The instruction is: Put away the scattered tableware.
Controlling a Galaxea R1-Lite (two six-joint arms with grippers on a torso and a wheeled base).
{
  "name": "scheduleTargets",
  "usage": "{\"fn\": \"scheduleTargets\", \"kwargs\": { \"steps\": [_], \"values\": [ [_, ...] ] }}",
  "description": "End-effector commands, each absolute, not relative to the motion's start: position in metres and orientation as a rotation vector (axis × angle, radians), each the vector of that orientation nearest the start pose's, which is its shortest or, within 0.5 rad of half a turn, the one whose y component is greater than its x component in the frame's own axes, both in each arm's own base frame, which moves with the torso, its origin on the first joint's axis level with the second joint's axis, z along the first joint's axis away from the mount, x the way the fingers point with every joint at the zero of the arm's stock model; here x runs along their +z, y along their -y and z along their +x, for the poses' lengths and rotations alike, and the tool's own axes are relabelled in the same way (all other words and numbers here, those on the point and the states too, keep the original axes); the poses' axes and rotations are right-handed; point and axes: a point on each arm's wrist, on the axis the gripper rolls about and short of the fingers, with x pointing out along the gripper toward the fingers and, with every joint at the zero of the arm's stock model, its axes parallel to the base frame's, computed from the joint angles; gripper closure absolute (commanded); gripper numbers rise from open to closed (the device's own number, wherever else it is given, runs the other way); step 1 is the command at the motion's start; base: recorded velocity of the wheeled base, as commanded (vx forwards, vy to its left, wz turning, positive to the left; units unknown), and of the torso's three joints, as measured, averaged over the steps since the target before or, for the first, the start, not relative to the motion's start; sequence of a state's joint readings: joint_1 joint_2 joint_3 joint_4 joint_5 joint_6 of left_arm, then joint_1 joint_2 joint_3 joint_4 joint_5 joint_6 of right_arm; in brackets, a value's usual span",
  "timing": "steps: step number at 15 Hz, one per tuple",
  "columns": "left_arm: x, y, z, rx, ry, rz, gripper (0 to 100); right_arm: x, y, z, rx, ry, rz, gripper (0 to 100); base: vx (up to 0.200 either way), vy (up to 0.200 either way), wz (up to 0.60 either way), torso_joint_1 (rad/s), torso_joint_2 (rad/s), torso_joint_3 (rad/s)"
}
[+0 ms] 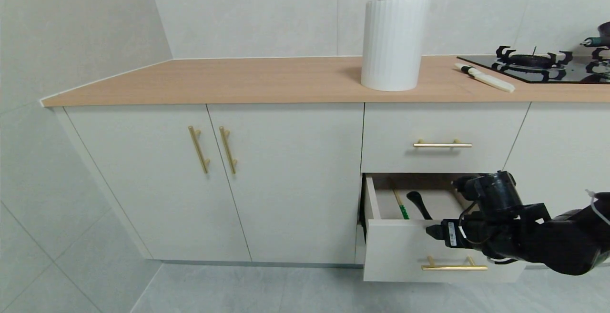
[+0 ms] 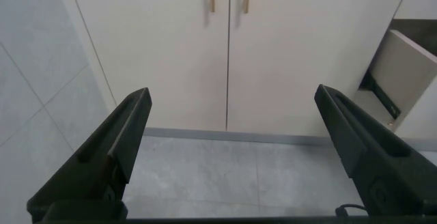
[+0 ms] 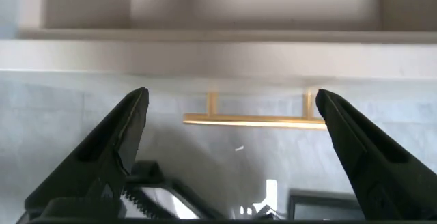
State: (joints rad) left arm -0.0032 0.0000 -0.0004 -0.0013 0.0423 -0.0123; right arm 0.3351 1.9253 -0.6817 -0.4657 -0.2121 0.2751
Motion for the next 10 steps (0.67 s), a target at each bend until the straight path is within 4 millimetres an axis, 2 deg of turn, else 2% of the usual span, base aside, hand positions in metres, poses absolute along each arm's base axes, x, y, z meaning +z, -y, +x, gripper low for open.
{"fn": "scheduleTargets", "kwargs": {
  "steps": [1,5,7,10],
  "values": [
    [0.076,-0.001,-0.023,0.04,0.002,-0.012,0,0.05,-0.094,0.312,0.001,-0.736,0.037,0,0.0,0.0,0.0,0.0,0.0,0.0],
    [0.076,-0.001,-0.023,0.04,0.002,-0.012,0,0.036,-0.087,0.345,-0.009,-0.655,0.018,0,0.0,0.0,0.0,0.0,0.0,0.0],
    [0.076,-0.001,-0.023,0.04,0.002,-0.012,0,0.029,-0.086,0.376,-0.022,-0.573,0.036,0,0.0,0.0,0.0,0.0,0.0,0.0],
    [0.076,-0.001,-0.023,0.04,0.002,-0.012,0,0.02,-0.085,0.402,-0.034,-0.475,0.068,0,0.0,0.0,0.0,0.0,0.0,0.0]
  ]
}}
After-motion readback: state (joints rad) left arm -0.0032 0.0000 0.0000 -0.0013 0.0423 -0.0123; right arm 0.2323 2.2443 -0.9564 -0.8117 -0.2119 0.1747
